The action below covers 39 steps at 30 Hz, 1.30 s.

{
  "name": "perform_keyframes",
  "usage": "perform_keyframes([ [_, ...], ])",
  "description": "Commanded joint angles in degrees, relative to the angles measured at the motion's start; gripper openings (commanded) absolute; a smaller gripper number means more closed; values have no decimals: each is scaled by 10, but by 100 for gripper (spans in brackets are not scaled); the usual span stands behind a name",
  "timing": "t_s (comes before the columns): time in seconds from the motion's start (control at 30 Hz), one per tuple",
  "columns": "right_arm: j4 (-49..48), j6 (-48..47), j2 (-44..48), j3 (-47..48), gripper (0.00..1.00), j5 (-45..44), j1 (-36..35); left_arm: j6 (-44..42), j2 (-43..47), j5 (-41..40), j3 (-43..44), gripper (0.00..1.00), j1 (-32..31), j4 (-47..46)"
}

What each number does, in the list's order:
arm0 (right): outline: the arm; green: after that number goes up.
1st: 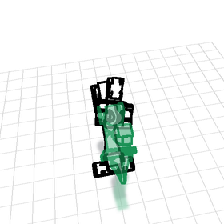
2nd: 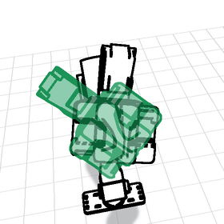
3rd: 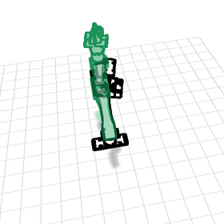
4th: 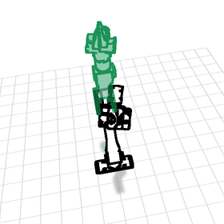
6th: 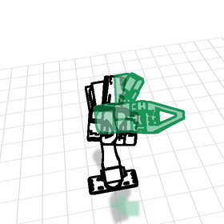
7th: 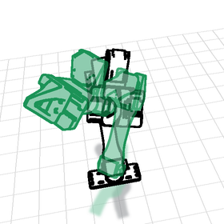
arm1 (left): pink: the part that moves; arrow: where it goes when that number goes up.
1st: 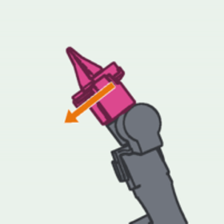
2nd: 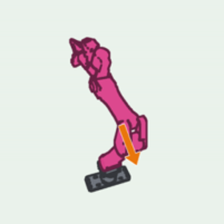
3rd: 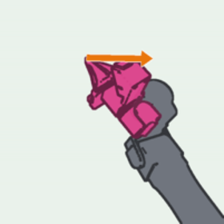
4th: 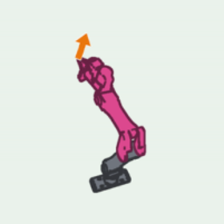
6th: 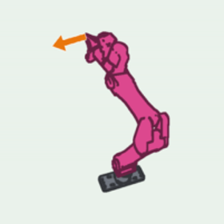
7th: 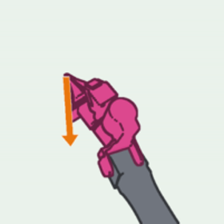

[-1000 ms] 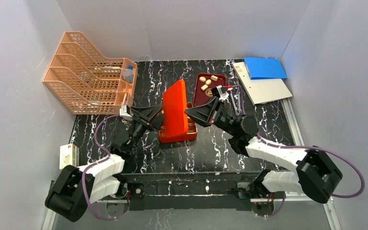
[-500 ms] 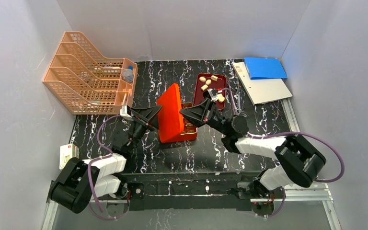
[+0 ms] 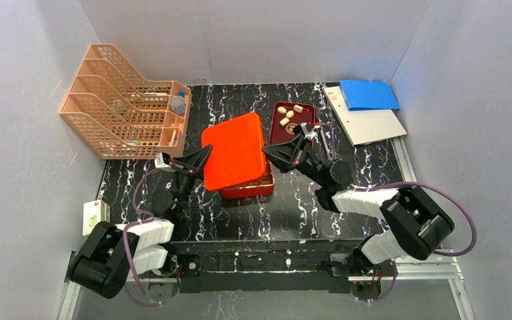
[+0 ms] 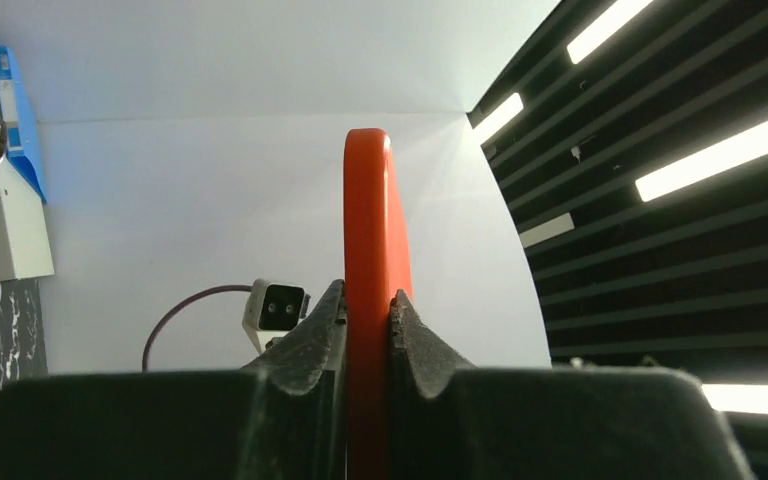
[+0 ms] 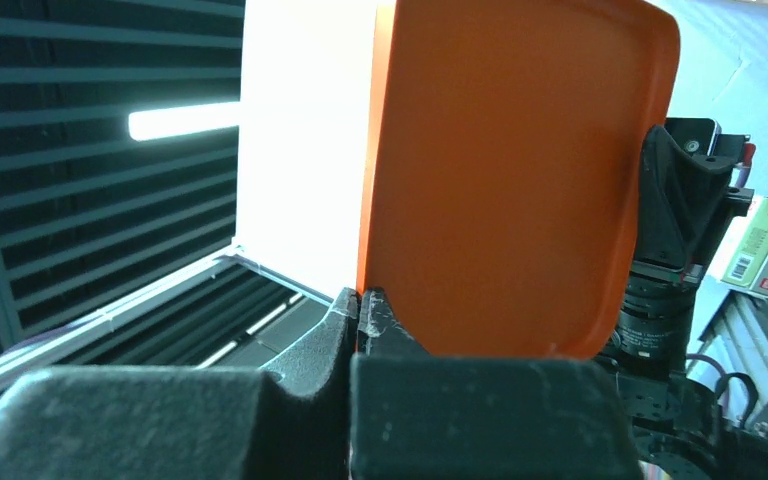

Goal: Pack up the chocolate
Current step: Pick up the box lid from the center of the board.

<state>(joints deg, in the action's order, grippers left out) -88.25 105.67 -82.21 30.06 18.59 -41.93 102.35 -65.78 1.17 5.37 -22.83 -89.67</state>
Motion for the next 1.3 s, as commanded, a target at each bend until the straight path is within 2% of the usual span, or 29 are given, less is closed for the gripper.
perform_keyframes([
  [0.0, -21, -68, 47, 6, 1, 35, 3, -43, -8, 56, 2, 0, -13, 0],
  [0.07, 22, -91, 63, 8, 1, 48, 9, -44, -11, 57, 7, 0, -12, 0],
  [0.1, 46, -102, 71, 10, 5, 55, 13, -44, -14, 58, 10, 0, -12, 1],
  [0.17, 118, -144, 89, 22, 20, 73, 18, -45, -21, 62, 16, 0, -12, 1],
  [0.23, 206, -197, 113, 37, 32, 83, 22, -48, -27, 67, 20, 0, -12, 1],
  [0.33, 374, -295, 152, 78, 43, 86, 24, -54, -29, 72, 24, 0, -10, 9],
  [0.4, 471, -353, 163, 108, 46, 82, 25, -59, -27, 75, 26, 0, -9, 24],
  [0.6, 664, -461, 157, 182, 47, 62, 27, -93, -17, 86, 41, 0, -5, 85],
  [0.83, 775, -528, 137, 219, 46, 20, 33, -174, 24, 94, 69, 0, 0, 220],
  [0.93, 802, -553, 125, 230, 42, 4, 41, -217, 50, 84, 86, 0, 2, 305],
  [1.1, 804, -577, 86, 243, 32, 17, 67, -308, 96, 40, 132, 0, 2, 504],
  [1.27, 782, -592, 28, 254, 23, 50, 92, -353, 96, 0, 148, 0, 2, 588],
])
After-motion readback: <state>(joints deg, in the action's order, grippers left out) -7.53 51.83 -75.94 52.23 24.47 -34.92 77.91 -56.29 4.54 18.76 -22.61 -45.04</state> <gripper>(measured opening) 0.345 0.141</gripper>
